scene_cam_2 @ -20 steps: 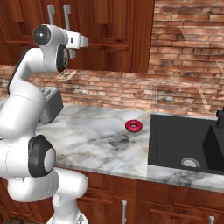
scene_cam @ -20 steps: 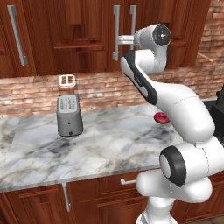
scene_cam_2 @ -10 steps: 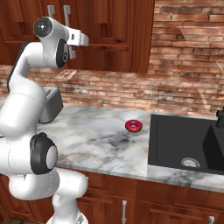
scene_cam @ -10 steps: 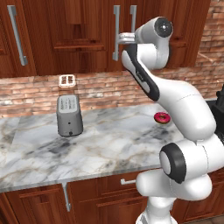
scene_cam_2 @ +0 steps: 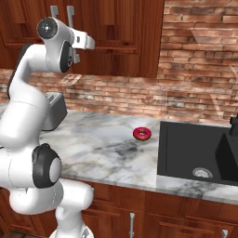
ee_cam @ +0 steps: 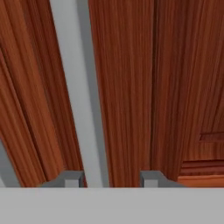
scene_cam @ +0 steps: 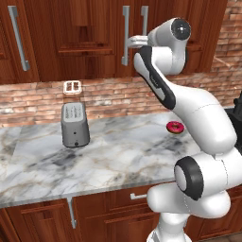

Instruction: Pick the sponge and soap dispenser from the cabinet and place them on the counter.

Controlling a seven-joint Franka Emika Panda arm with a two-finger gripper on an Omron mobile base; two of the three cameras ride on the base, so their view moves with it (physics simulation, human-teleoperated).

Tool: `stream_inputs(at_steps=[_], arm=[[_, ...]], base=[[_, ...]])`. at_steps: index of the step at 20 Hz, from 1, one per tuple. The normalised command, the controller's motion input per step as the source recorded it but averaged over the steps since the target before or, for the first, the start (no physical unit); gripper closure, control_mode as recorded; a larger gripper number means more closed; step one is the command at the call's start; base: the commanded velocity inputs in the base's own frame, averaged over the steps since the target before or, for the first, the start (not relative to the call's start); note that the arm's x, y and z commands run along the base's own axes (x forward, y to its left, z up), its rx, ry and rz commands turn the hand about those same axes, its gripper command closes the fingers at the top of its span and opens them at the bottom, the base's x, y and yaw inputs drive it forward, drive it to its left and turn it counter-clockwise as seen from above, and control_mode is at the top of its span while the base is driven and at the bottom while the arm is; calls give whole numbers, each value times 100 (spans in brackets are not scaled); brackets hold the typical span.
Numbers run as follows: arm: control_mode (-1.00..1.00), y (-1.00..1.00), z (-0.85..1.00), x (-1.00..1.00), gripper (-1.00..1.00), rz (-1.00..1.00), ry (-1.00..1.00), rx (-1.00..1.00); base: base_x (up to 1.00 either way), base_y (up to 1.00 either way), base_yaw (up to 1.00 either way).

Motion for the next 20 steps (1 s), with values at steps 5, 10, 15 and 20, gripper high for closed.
stream_inputs(at_steps=[5,10,15,20], arm=[[-100,-41,-3,-8,100,2,0,0],[-100,-76,0,-23,100,4,0,0],[-100,-74,0,-26,100,3,0,0],[-100,-81,0,-38,100,3,0,0]], base=[[0,0,0],[0,0,0],[0,0,0],[0,0,0]])
